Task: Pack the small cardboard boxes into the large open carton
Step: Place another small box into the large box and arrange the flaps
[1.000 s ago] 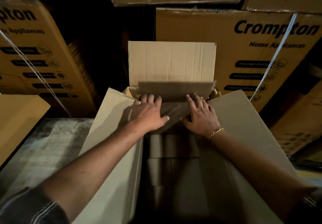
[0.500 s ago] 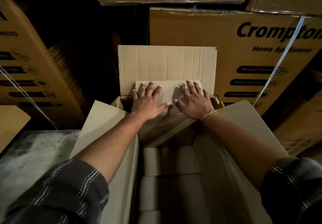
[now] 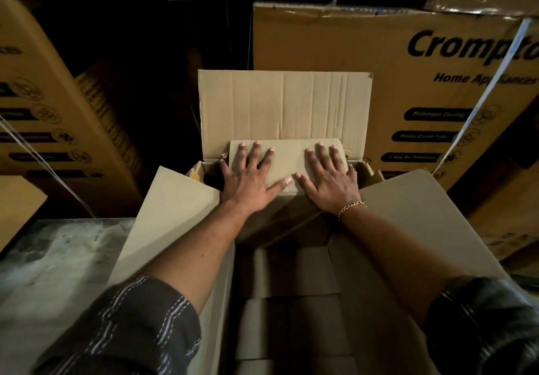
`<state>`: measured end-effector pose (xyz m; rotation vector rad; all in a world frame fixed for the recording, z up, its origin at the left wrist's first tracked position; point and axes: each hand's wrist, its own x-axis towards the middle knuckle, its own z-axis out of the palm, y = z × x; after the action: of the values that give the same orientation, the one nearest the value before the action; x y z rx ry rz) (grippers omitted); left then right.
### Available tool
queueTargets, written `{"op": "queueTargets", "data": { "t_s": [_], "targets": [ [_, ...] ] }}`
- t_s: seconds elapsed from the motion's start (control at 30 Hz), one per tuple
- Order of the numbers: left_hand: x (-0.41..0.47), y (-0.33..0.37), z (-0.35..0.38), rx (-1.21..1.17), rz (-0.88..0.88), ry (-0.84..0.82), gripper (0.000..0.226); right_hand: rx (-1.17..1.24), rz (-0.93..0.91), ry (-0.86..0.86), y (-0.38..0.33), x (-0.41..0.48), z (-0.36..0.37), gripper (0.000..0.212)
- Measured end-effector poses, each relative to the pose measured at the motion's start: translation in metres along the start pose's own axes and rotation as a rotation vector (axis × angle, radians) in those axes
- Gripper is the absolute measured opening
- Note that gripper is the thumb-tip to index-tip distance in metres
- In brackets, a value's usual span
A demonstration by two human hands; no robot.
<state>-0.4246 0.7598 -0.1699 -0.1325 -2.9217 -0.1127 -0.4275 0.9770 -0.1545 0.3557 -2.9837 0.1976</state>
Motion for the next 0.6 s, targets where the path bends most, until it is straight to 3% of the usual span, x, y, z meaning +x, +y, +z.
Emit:
{"op": "queueTargets", "data": {
  "t_s": [0.17,0.6],
  "targets": [
    [-0.006,0.007,-0.017,0.055,0.013,-0.092,0.093,-0.038,-0.017,-0.146,-0.002,-0.003,-0.025,0.084],
    [-0.074,0.018,-0.077,0.074,0.048,-0.009,0.089,-0.023,-0.005,-0.042,-0.014,-0.069,-0.066,0.082]
  ]
}}
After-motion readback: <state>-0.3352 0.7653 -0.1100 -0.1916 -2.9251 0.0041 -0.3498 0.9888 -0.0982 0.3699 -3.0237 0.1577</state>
